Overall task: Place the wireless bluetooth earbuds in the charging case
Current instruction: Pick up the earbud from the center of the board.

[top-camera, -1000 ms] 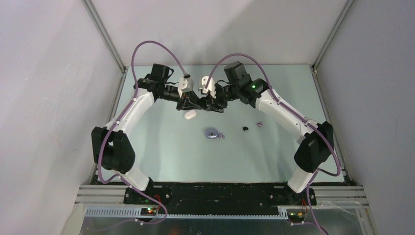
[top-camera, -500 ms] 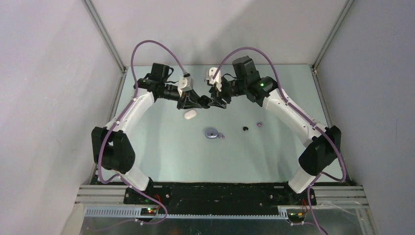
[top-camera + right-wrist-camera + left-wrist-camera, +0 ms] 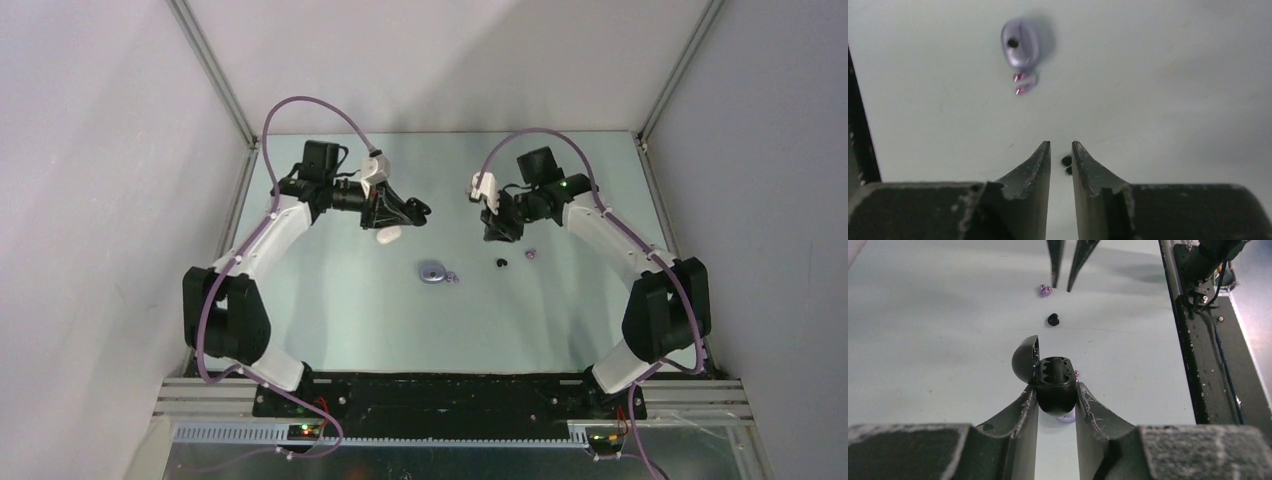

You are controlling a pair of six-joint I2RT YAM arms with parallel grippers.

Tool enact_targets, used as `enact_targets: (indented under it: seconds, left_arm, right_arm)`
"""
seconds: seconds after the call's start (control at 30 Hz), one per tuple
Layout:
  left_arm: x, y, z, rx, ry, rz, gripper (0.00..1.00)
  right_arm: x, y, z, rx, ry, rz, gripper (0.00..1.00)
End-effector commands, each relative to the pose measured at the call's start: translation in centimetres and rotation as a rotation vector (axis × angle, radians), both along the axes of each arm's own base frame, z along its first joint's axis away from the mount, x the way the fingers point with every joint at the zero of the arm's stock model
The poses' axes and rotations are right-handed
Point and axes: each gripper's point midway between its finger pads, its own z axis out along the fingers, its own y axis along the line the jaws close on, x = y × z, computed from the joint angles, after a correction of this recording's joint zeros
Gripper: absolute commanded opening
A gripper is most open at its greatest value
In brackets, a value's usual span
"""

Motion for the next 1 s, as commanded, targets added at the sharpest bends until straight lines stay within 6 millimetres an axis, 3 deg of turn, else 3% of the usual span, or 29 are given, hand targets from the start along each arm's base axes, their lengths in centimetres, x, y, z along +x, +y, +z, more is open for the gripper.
enact_targets:
  seconds: [0.0,0.2,0.43,0.67,0.97]
  left_arm:
    - [0.4,0.3,3.3,-0.067,-0.033,0.06,0.0]
    - [0.4,0.7,3.3,-0.079,-0.006,0.099,0.0]
    - [0.3,1.1,3.4,-0.074,-0.002,0.128,0.0]
    - [0.4,1.3,3.4,-0.072,-0.003,0.142,0.0]
    - [0.5,1.3,3.4,-0.074,0.001,0.146,0.0]
  right_arm:
    - [-1.3,-2.8,-3.5,-0.114,0.057,0.0,0.24]
    - [2.0,-4.8,-7.6,-0.212,0.06,-0.068,0.22]
    - [3.6,-6.3,-11.9,-0.341,0.07,-0.029,0.26]
    - [4.6,-6.8,-13.2,-0.359,0.079,-0.012,0.27]
    - [4.2,-5.9,-14.2,-0.348,0.106,0.022,0.29]
